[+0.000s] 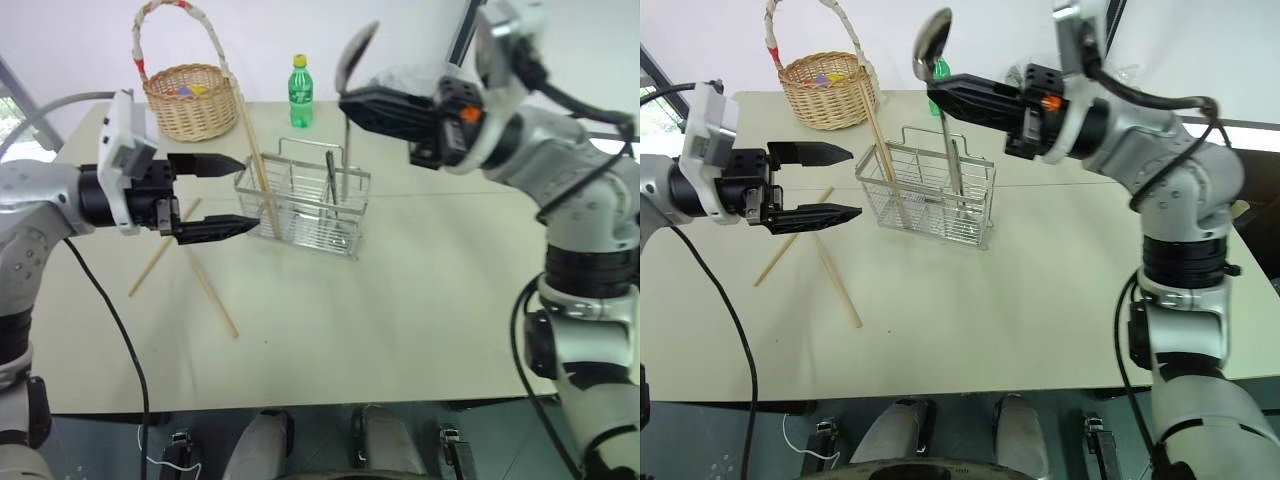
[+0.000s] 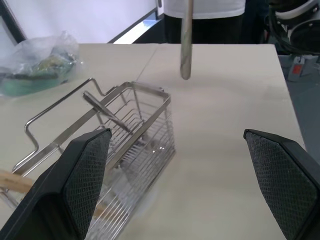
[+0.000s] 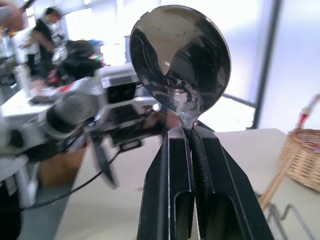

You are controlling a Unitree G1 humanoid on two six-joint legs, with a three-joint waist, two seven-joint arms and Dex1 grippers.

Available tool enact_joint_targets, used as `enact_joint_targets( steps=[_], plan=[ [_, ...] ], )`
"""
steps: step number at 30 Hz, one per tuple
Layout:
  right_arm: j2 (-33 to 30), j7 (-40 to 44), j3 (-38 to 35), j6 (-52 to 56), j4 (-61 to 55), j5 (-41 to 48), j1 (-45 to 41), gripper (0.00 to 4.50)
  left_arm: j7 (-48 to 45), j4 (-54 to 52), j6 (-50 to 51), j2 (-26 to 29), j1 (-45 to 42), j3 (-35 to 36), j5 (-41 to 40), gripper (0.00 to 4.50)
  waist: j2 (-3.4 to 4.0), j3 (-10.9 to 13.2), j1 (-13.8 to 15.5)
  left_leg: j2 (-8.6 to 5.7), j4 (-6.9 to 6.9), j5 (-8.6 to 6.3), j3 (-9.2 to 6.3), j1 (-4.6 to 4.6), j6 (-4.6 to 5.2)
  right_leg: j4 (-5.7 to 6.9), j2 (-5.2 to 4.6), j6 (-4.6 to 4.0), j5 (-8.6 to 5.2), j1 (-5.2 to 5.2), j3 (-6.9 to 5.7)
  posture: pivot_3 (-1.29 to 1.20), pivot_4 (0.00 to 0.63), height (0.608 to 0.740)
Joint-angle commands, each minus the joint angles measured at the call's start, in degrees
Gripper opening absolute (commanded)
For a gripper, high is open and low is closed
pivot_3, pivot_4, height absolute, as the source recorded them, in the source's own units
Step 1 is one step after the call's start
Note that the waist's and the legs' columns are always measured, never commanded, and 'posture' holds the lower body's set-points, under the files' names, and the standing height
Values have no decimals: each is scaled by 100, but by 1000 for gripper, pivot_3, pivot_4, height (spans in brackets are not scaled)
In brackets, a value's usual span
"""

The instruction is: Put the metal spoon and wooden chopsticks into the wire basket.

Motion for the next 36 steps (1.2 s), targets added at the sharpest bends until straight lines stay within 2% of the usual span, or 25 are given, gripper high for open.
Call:
enact_joint_targets(
  steps=[1, 4, 8, 9, 10, 15, 20, 23, 25, 29, 33, 36],
  plan=[
    [234, -428, 298, -718, 311, -980, 47, 36, -19, -59, -95, 28, -140, 51, 49, 4500, 0, 0, -9, -3, 0, -1, 4, -3, 2, 2, -3, 2, 1, -5, 1, 0, 150, 674],
    [368, -450, 541, -1327, 650, -1614, 282, 36, 10, -100, -80, 50, -87, 144, 42, 4500, -1, 0, -10, -4, 0, -2, 5, -5, 4, 2, -2, 13, 7, -8, 0, 0, 150, 674],
    [571, -528, 550, -1304, 957, -1826, 540, 36, 88, -149, -65, 64, -30, 234, 40, 4500, 1, 0, -34, -5, 1, -1, 7, -6, 4, 6, 2, 13, 7, 9, -1, 0, 150, 674],
    [593, -518, 551, -1240, 934, -1829, 623, 636, 110, -172, -51, 73, -17, 258, 28, 4500, 1, 0, -37, -4, 1, -1, 7, -6, 4, 7, 4, 13, 7, 9, -1, 0, 150, 674],
    [608, -546, 564, -1215, 871, -1873, 715, 805, 129, -199, -36, 91, 7, 292, 15, 4500, 1, 0, -38, -4, 0, -1, 6, -4, 4, 8, 8, 13, 7, 9, -1, 0, 150, 674],
    [606, -732, 504, -1198, 694, -2089, 836, 3193, 257, -196, 11, 96, 66, 394, 4, 4500, 2, 1, -47, 1, -1, 0, 3, 2, 2, 12, 18, 11, 8, 10, -1, 0, 150, 674],
    [304, -674, 18, -1005, 475, -1873, 729, 3193, 751, 158, -38, -89, 102, 494, 225, 4500, 3, 2, -27, 1, -1, 1, 2, 7, 1, 12, 19, 10, 8, 13, 0, 0, 150, 674],
    [-62, -399, -376, -790, 182, -1508, 724, 3193, 1146, 522, -108, -227, 46, 605, 397, 4500, 4, 3, 8, -2, 1, 1, -1, 6, 1, 9, 18, 10, 8, 12, -3, 0, 150, 674],
    [-501, 138, -684, -576, -193, -1031, 867, 3193, 1472, 1006, -141, -308, -178, 709, 538, 4500, 3, 3, 8, -2, 1, 0, -2, 5, 2, 3, 18, 10, 9, 18, -5, 0, 150, 674],
    [-1410, 1028, -1261, -147, -1056, -160, 1514, 3193, 1971, 2204, -100, -279, -772, 615, 1024, 4500, -7, -2, 1, -1, -1, 0, -7, -3, 3, -2, 20, 12, 8, 26, -22, 0, 150, 674],
    [-1837, 963, -1597, 150, -1738, 106, 2464, 3193, 2216, 3397, -23, -226, -1305, 19, 1819, 4500, -11, -5, -17, -1, -2, -2, -4, 8, 4, -1, 19, 13, 7, 37, -19, 0, 150, 674],
    [-1912, 834, -1793, 208, -2309, 206, 3262, 3193, 2096, 4063, -83, -338, -1609, -401, 2253, 4500, -11, -5, -4, 1, -1, -2, 2, 9, 5, 1, 15, 15, 7, 32, -14, 0, 150, 674]
  ],
)
